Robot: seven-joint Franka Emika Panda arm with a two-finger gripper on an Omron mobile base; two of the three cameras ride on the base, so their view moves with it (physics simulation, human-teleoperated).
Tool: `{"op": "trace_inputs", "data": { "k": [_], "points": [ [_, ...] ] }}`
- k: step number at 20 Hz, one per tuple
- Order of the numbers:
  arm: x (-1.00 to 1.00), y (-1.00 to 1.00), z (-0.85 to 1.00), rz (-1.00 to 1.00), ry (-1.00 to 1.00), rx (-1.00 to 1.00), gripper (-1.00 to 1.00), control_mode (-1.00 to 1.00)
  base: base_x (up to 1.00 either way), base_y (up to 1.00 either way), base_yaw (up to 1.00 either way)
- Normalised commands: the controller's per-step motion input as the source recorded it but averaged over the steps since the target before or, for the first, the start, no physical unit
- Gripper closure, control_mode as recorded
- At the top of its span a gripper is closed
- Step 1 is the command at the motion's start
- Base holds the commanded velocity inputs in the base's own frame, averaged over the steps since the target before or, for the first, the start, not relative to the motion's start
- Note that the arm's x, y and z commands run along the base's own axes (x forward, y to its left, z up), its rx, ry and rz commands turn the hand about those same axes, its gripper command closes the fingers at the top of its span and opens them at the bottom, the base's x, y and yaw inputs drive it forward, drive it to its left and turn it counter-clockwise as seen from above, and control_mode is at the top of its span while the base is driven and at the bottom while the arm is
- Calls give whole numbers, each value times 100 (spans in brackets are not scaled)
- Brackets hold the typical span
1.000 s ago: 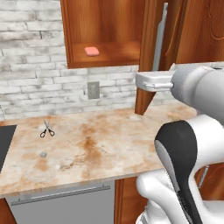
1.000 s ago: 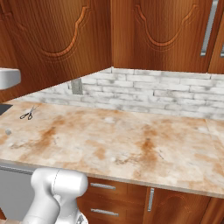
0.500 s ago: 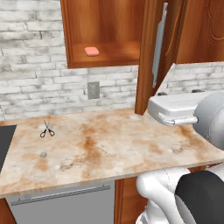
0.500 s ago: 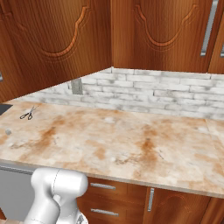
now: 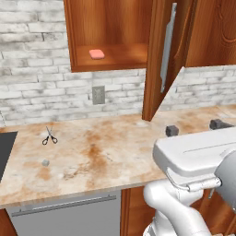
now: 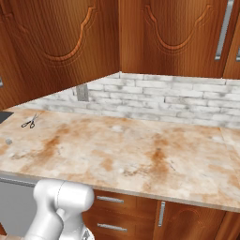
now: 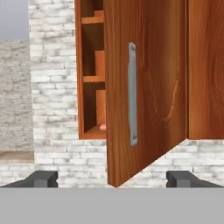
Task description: Open the cabinet. Pick the bar soap and place it next to the sink. Then close the cabinet.
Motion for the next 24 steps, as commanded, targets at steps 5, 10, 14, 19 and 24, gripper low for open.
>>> {"op": "trace_inputs", "data": {
  "k": [5,10,14,19,24],
  "points": [
    [8,46,-1,-3,-1,-3,-100,-100,0,0,0],
    [55,27,-20,-11,0,-7,-100,-100,0,0,0],
    [47,0,-17,-14,0,-24,-100,-100,0,0,0],
    [33,1,-3,-4,0,-27,-100,-100,0,0,0],
    [22,1,0,-2,3,-18,-100,-100,0,0,0]
  ]
}}
